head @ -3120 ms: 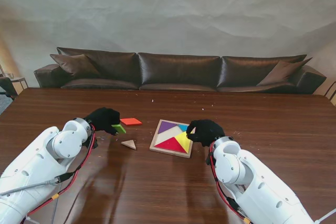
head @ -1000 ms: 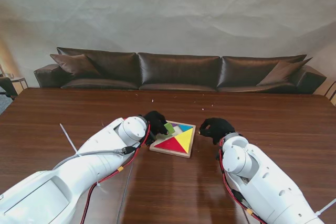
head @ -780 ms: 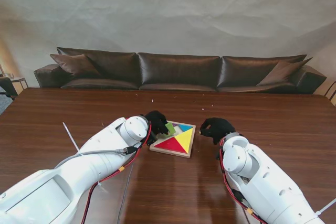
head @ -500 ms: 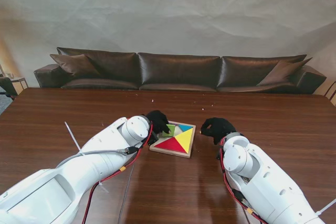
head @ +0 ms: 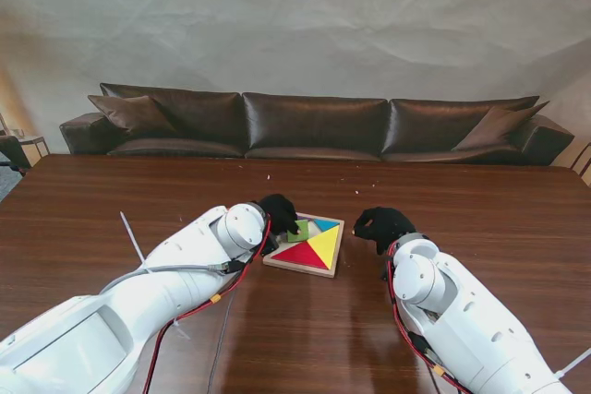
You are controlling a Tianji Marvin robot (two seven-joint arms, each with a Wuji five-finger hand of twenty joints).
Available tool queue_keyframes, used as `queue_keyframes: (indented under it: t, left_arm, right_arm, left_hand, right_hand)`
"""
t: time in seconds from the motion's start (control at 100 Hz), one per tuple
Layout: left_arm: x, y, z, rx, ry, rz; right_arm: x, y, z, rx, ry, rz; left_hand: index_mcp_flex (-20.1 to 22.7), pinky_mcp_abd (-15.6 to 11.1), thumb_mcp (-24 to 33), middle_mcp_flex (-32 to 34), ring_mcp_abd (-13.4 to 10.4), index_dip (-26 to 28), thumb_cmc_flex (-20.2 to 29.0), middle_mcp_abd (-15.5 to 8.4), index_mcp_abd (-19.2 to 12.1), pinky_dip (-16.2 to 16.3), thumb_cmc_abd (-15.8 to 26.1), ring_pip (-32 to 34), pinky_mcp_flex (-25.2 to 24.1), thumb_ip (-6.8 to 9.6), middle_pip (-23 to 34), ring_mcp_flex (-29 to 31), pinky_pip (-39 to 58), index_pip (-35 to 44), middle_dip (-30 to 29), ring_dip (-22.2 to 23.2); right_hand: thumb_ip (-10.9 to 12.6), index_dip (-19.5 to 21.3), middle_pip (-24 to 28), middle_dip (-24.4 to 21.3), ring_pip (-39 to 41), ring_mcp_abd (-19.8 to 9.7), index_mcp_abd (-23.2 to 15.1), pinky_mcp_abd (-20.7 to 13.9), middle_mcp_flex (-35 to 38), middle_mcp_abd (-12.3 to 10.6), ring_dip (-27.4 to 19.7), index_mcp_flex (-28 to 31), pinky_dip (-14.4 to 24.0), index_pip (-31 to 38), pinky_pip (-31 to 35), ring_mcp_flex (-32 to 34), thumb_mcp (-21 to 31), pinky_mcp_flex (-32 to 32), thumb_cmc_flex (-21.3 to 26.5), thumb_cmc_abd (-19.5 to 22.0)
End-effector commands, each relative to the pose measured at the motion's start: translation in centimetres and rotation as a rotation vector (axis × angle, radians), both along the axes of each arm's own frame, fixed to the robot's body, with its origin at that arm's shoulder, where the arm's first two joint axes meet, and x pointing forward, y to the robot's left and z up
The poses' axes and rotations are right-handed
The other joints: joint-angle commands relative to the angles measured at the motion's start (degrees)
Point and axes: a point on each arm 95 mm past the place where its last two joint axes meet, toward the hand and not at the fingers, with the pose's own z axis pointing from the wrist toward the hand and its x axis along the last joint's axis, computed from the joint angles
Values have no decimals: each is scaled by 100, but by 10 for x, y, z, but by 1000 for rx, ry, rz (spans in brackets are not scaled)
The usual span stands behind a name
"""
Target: Assemble the tangram pieces into a square
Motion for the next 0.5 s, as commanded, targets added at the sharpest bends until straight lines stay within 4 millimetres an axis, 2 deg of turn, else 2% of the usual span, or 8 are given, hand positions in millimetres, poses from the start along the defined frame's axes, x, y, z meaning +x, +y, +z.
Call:
queue_keyframes:
  t: [0.0, 0.16, 0.32, 0.47, 0.49]
  left_arm:
    - [-3, -1, -5, 3, 19, -16]
    - [-2, -1, -6, 16, -7, -29]
    - [-2, 0, -7, 37, -45, -50]
    - [-2, -1, -6, 48, -66, -69]
    - [-2, -1, -6, 51, -69, -73]
  right_arm:
    - [-1, 3, -3, 6, 16, 10]
    - [-1, 3, -4, 6, 20, 11]
    - [-1, 3, -5, 8, 23, 12]
    - [-1, 2, -5, 10, 24, 14]
    - [-1, 2, -5, 10, 24, 15]
  left_hand:
    - [147, -172, -112, -351, -67, -89, -57, 424, 124, 162, 102, 267, -56, 187, -140, -33, 393, -153, 44, -3]
    - [158, -183, -136, -628, -49, -254, -128, 487, 213, 315, 149, 311, -185, 197, -31, -187, 294, -944, -134, 8]
    - [229, -140, 206, -865, 32, -201, -386, 544, 278, 558, 229, 353, -351, 169, 51, -359, 143, -1760, -367, 57]
    - [237, -126, 211, -1003, 90, -212, -413, 573, 267, 620, 284, 350, -505, 172, 6, -508, 70, -1911, -479, 77]
    - [252, -118, 211, -1049, 94, -183, -428, 575, 268, 721, 306, 350, -521, 184, 68, -533, 17, -2013, -647, 90]
  right_hand:
    - [176, -44, 88, -62, 85, 73, 24, 68, -138, 115, -32, 52, -20, 56, 194, -76, -6, -633, -134, 132]
    - [176, -42, 90, -62, 89, 63, 27, 69, -132, 121, -32, 53, -21, 55, 199, -70, -4, -624, -134, 130]
    - [176, -40, 89, -63, 88, 68, 37, 69, -131, 121, -33, 55, -22, 54, 200, -69, -5, -624, -131, 131]
    - [176, -39, 89, -63, 87, 62, 27, 60, -133, 120, -34, 57, -24, 54, 201, -68, -5, -619, -133, 132]
    - [176, -39, 89, -64, 87, 57, 26, 63, -135, 123, -34, 57, -24, 54, 201, -68, -5, -621, -133, 136]
